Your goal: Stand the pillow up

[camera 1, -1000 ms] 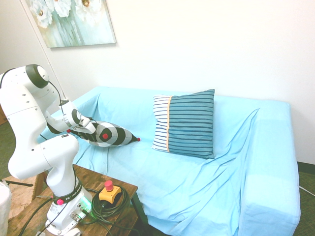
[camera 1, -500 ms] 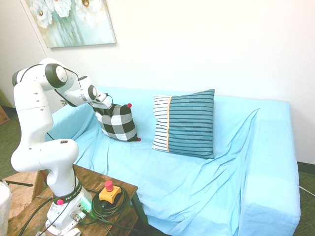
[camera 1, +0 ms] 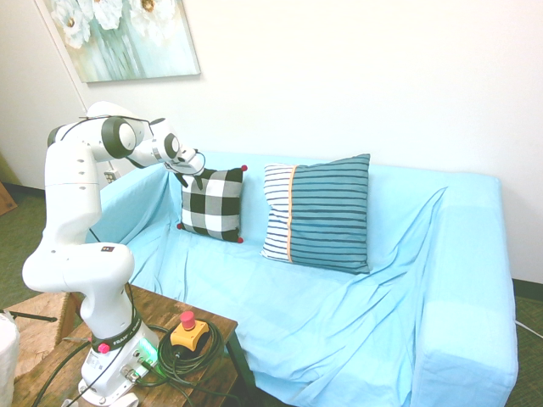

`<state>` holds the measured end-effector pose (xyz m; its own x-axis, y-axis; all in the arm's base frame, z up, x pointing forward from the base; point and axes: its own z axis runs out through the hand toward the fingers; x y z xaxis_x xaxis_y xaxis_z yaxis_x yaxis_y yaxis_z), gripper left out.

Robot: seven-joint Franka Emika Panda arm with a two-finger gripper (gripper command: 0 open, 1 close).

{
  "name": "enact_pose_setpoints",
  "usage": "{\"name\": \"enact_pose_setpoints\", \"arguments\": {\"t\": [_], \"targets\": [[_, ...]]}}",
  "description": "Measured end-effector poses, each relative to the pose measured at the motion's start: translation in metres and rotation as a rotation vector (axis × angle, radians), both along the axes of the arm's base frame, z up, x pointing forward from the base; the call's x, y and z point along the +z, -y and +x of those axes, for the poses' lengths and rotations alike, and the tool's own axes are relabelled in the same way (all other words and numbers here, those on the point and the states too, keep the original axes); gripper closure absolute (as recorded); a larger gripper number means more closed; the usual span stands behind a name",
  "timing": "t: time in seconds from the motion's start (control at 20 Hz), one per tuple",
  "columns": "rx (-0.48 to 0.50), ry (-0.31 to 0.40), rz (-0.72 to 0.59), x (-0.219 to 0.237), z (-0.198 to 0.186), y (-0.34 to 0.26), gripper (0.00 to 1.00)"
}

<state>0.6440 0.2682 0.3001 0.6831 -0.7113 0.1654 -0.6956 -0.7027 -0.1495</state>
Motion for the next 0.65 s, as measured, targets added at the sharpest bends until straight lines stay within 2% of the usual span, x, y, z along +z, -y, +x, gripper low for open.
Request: {"name": "enact_pose_setpoints", "arguments": {"t": [0.15,0.35,0.65], "targets": [[0.020,-0.047,-0.036,-0.005,-0.012,0.046,0.00],[0.035,-0.097,-0.053,0.014,-0.040,0.135,0.00],[0.055,-0.166,-0.034,0.024,-0.119,0.222,0.00]]}}
